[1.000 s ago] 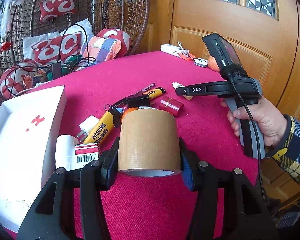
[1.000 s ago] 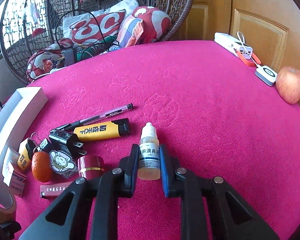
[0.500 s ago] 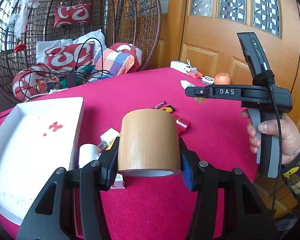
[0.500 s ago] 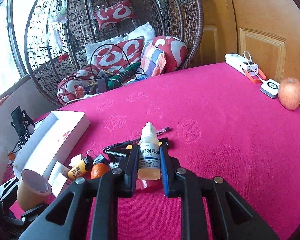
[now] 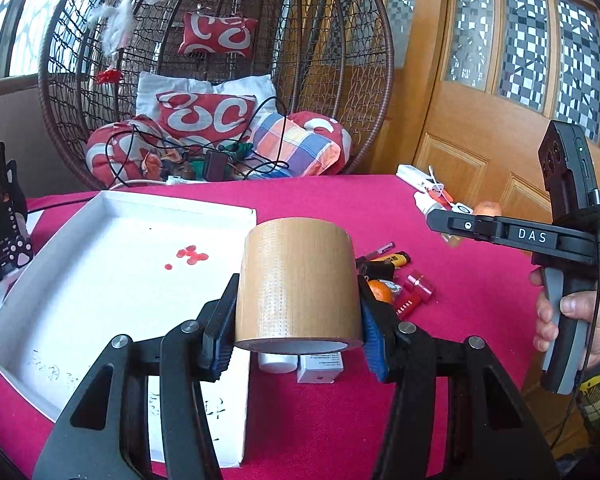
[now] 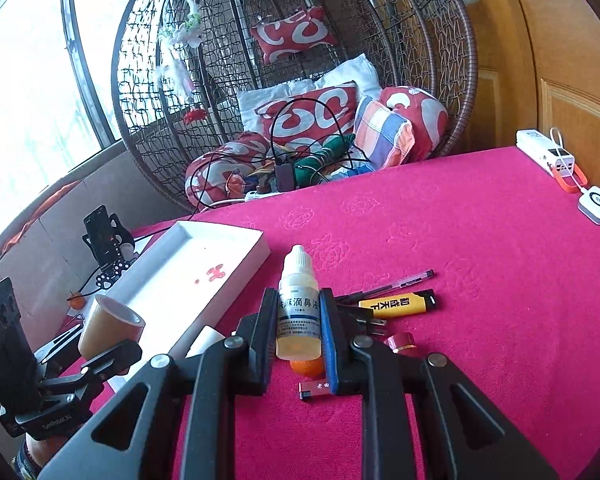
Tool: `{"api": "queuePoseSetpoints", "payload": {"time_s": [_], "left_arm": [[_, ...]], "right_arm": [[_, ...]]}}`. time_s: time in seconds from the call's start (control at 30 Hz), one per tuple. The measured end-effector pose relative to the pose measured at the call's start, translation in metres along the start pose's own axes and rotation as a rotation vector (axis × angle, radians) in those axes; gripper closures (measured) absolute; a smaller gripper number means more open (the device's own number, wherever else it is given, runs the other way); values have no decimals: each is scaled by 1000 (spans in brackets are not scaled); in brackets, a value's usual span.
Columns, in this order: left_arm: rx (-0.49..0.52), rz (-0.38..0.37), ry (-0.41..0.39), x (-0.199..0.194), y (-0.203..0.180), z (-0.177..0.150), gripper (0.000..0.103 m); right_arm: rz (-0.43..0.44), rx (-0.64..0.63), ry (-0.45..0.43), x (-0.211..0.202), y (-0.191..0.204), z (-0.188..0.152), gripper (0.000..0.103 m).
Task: Organize rigid objects
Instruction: 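Place the tape roll and dropper bottle in the white tray with both tools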
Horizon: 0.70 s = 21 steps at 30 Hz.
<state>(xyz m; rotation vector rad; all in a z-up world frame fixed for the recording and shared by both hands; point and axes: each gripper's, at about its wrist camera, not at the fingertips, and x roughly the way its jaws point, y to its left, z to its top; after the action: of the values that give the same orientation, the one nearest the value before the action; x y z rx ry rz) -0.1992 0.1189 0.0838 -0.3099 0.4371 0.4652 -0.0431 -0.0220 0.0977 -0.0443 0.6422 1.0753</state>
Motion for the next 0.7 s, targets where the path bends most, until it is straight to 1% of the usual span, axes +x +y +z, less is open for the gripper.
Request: {"api": "queuePoseSetpoints", "payload": {"time_s": [0.07, 0.2, 0.33, 0.6, 0.7], "left_arm": [[-20, 28, -10, -4, 12, 1, 51], [-78, 65, -24, -13, 38, 0, 51], [-116, 98, -36, -21, 56, -3, 51], [-178, 134, -26, -20, 81, -11, 51], [-201, 146, -18, -20, 90, -16, 51]], "right_arm": [[16, -22, 6, 2, 11, 3, 84], [45, -58, 22, 11, 29, 8, 84], [78, -93, 46, 21, 49, 9, 84], [130, -161, 98, 46, 87, 7, 84], [152, -174, 138, 61, 100, 5, 84]]}}
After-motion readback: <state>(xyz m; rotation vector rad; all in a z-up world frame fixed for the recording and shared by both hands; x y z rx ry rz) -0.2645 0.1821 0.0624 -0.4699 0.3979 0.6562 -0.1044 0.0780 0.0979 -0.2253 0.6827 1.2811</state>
